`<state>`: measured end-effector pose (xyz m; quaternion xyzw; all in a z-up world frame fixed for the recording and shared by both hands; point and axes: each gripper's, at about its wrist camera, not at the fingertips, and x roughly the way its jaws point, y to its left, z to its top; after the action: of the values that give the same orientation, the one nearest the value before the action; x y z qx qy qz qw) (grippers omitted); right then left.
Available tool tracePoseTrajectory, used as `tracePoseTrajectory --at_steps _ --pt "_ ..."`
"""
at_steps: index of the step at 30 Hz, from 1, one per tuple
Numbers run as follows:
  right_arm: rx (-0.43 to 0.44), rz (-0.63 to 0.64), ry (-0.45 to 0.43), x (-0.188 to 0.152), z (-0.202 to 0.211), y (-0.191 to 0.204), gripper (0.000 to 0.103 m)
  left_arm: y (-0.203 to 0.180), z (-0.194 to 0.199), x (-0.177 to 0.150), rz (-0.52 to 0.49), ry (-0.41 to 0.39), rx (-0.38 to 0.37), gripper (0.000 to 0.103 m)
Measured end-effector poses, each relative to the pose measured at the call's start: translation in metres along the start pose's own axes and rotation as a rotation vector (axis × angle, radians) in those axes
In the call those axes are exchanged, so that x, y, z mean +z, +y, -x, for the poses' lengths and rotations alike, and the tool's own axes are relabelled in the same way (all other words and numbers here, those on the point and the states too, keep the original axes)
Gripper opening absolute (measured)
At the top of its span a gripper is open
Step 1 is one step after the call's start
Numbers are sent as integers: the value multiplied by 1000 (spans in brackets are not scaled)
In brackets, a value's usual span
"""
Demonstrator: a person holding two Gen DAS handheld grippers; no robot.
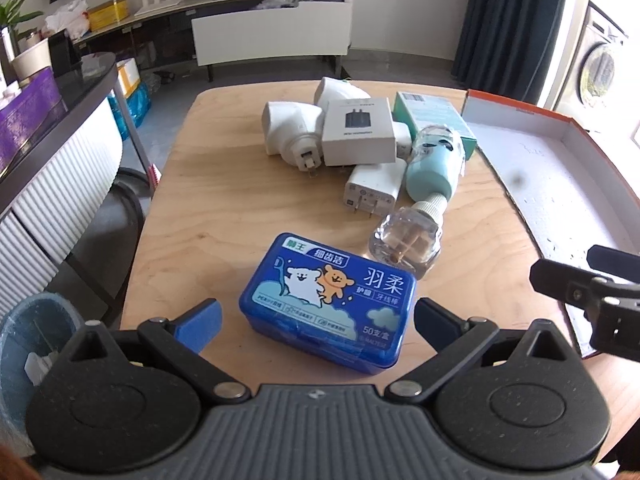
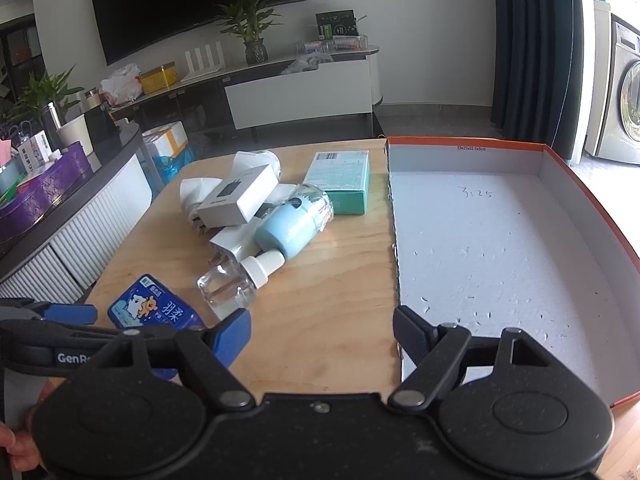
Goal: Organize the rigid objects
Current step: 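Lift the blue floss box with the left tool while the right tool approaches the glass bottle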
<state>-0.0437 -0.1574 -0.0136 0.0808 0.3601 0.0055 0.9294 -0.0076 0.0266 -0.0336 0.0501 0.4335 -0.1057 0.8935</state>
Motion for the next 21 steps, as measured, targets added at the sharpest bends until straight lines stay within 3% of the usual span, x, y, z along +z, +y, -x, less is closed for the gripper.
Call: tracePoseTrajectory --at_steps 6,13,17,21 --pt "3 1 7 -1 -2 3 92 1 -14 2 -45 17 -33 103" --pt "-23 9 93 3 -11 6 92 -2 -25 3 -92 19 -51 99" --pt "-14 2 113 8 -17 11 92 -1 -23 2 -60 3 -56 94" --pt "-1 -3 129 14 -30 16 92 5 -18 3 -12 -7 -4 94"
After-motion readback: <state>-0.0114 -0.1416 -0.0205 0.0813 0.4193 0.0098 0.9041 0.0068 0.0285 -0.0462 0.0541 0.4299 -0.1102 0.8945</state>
